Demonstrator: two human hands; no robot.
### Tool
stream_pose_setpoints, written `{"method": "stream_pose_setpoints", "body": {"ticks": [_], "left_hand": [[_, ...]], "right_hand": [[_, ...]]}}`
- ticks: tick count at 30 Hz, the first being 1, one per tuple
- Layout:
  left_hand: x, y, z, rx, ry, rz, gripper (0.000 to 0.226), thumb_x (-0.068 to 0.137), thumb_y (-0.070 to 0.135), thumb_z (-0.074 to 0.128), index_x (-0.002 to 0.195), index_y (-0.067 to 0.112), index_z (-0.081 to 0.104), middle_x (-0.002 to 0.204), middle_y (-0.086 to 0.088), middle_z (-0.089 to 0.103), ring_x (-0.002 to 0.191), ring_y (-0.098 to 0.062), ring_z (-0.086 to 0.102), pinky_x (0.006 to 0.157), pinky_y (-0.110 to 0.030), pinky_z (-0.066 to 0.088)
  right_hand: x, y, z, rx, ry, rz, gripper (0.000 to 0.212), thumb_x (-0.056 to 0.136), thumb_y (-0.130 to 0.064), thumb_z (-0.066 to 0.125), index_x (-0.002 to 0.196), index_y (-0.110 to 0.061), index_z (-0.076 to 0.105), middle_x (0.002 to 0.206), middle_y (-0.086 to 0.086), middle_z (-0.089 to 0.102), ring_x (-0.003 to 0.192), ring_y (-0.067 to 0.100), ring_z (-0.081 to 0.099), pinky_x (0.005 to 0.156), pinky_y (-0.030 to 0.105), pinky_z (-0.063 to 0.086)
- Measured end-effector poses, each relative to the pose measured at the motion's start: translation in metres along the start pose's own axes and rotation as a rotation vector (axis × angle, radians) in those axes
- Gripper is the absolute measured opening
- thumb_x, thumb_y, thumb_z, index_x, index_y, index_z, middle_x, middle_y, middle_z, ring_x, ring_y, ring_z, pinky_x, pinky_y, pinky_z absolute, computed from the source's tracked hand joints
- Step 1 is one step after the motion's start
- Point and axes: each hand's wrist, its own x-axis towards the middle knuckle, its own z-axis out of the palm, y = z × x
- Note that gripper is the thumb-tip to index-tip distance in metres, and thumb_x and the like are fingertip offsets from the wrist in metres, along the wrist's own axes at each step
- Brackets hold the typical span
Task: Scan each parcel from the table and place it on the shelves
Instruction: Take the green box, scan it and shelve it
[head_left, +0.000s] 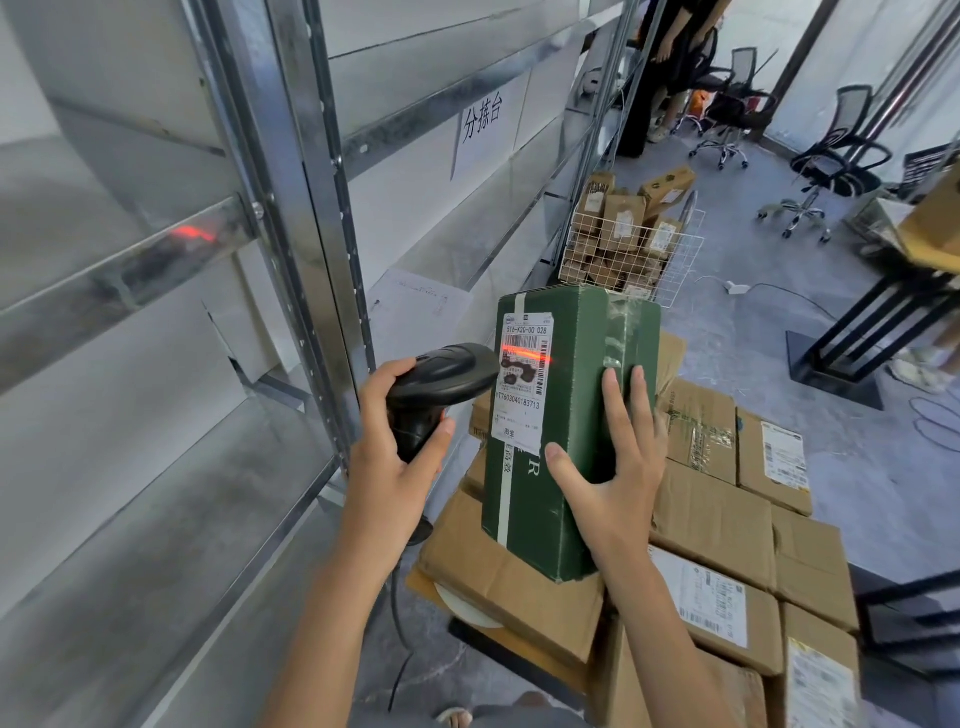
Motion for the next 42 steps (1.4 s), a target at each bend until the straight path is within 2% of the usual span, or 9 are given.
{"method": "stream_pose_setpoints", "body": {"ticks": [3, 8, 11, 24, 31, 35, 37, 40, 42], "left_hand": [[0.002, 0.000, 0.000, 0.018, 0.016, 0.009, 0.070, 0.094, 0.017, 0.068, 0.122, 0.072, 0.034, 0.128, -0.009, 0.060, 0.096, -0.037, 0.067, 0.080, -0.039, 0.061], [0.003, -0.003, -0.003, -0.003, 0.054, -0.002, 0.065, 0.094, 0.020, 0.068, 0.125, 0.067, 0.035, 0.126, -0.011, 0.061, 0.089, -0.027, 0.063, 0.077, -0.034, 0.058], [0.003, -0.005, -0.003, -0.004, 0.057, -0.006, 0.068, 0.094, 0.015, 0.068, 0.125, 0.066, 0.036, 0.126, -0.012, 0.061, 0.087, -0.027, 0.063, 0.077, -0.035, 0.058], [-0.011, 0.002, -0.007, 0.013, 0.101, -0.015, 0.071, 0.093, 0.014, 0.068, 0.124, 0.069, 0.036, 0.129, -0.009, 0.059, 0.093, -0.029, 0.067, 0.074, -0.020, 0.057], [-0.048, 0.012, -0.021, 0.041, 0.233, -0.093, 0.072, 0.093, 0.014, 0.069, 0.126, 0.069, 0.035, 0.132, -0.002, 0.056, 0.096, -0.027, 0.068, 0.075, -0.020, 0.058], [-0.081, 0.027, -0.031, 0.075, 0.362, -0.134, 0.072, 0.094, 0.013, 0.068, 0.123, 0.071, 0.036, 0.122, 0.002, 0.061, 0.081, -0.010, 0.069, 0.065, -0.014, 0.055], [-0.102, 0.034, -0.035, 0.082, 0.435, -0.159, 0.068, 0.094, 0.016, 0.068, 0.123, 0.069, 0.038, 0.116, 0.017, 0.062, 0.078, -0.010, 0.069, 0.067, -0.017, 0.055], [-0.138, 0.043, -0.037, 0.128, 0.545, -0.216, 0.063, 0.094, 0.020, 0.069, 0.123, 0.067, 0.039, 0.107, 0.016, 0.065, 0.073, -0.014, 0.068, 0.068, -0.021, 0.056], [-0.165, 0.049, -0.036, 0.157, 0.612, -0.238, 0.065, 0.094, 0.014, 0.069, 0.123, 0.065, 0.040, 0.105, 0.017, 0.066, 0.069, -0.014, 0.067, 0.067, -0.021, 0.055]], "right_hand": [[0.000, 0.000, 0.001, 0.002, -0.003, -0.008, 0.085, 0.076, -0.056, 0.060, 0.148, -0.066, 0.015, 0.163, -0.030, 0.008, 0.148, 0.012, 0.013, 0.120, 0.064, 0.016], [-0.001, -0.001, 0.004, 0.005, -0.003, -0.006, 0.084, 0.076, -0.055, 0.061, 0.151, -0.052, 0.025, 0.165, -0.021, 0.013, 0.150, 0.032, 0.020, 0.117, 0.068, 0.019], [-0.001, -0.002, 0.006, -0.002, 0.004, -0.006, 0.083, 0.076, -0.054, 0.061, 0.152, -0.045, 0.028, 0.165, -0.018, 0.015, 0.149, 0.033, 0.022, 0.116, 0.069, 0.018], [-0.004, -0.006, 0.000, 0.058, -0.057, 0.053, 0.083, 0.073, -0.057, 0.059, 0.150, -0.043, 0.030, 0.165, -0.017, 0.017, 0.151, 0.035, 0.020, 0.118, 0.066, 0.019], [-0.008, -0.012, 0.000, 0.210, -0.163, 0.026, 0.081, 0.072, -0.057, 0.060, 0.147, -0.055, 0.028, 0.162, -0.028, 0.015, 0.146, 0.009, 0.020, 0.120, 0.047, 0.017], [-0.019, -0.019, -0.002, 0.301, -0.257, 0.029, 0.080, 0.071, -0.057, 0.061, 0.144, -0.060, 0.027, 0.162, -0.029, 0.017, 0.150, 0.008, 0.019, 0.122, 0.050, 0.017], [-0.027, -0.022, -0.004, 0.343, -0.303, 0.027, 0.081, 0.071, -0.058, 0.061, 0.145, -0.058, 0.028, 0.162, -0.027, 0.018, 0.146, -0.002, 0.019, 0.121, 0.046, 0.018], [-0.044, -0.024, -0.010, 0.394, -0.392, 0.022, 0.081, 0.071, -0.059, 0.060, 0.146, -0.057, 0.028, 0.163, -0.026, 0.017, 0.139, -0.018, 0.014, 0.119, 0.039, 0.018], [-0.058, -0.025, -0.016, 0.429, -0.456, 0.043, 0.082, 0.071, -0.059, 0.060, 0.146, -0.059, 0.028, 0.163, -0.027, 0.017, 0.140, -0.017, 0.015, 0.121, 0.043, 0.020]]}}
